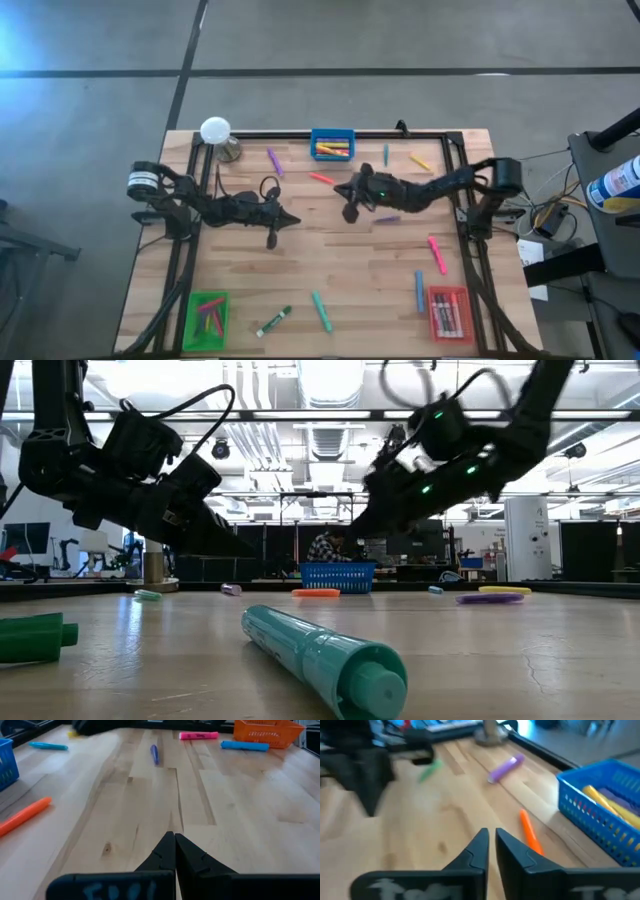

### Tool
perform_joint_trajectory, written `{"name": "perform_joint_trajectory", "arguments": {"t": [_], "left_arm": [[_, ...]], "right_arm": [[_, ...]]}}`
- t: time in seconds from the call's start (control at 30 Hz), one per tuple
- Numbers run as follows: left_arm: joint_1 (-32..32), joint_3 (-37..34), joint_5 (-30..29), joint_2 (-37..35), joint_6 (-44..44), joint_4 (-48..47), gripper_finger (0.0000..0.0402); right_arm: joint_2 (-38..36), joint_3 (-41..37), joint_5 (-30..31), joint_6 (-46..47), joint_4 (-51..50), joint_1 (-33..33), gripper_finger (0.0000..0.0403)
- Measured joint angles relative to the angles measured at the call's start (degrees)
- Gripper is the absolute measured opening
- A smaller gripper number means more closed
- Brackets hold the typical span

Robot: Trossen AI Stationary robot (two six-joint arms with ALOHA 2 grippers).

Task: Pick & Place Markers
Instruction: Put the orange pen into the green bin

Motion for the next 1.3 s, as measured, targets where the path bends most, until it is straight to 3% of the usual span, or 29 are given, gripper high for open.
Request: {"name": "perform_joint_trajectory", "arguments": {"t": [0.3, 0.53, 0.73, 1.03, 1.3], "left_arm": [[0.0, -0.1, -0.1, 0.0, 0.4, -1.2, 0.0], [0.0, -0.1, -0.1, 0.0, 0.3, -1.6, 0.0], [0.0, -0.1, -0.1, 0.0, 0.3, -1.7, 0.0], [0.0, -0.1, -0.1, 0.0, 0.7, -2.7, 0.0], [0.0, -0.1, -0.1, 0.0, 0.5, -2.7, 0.0]], "right_arm": [[9.5, 8.7, -0.5, 0.0, -8.1, -5.5, 0.0121], [15.5, 11.9, -0.5, -1.9, -7.9, -6.7, 0.0143], [19.8, 15.1, -0.3, -2.5, -7.4, -6.6, 0.0124], [18.6, 14.2, -0.5, -2.0, -9.3, -5.7, 0.004], [13.3, 8.7, -0.5, -1.2, -10.6, -1.0, 0.0045]]}}
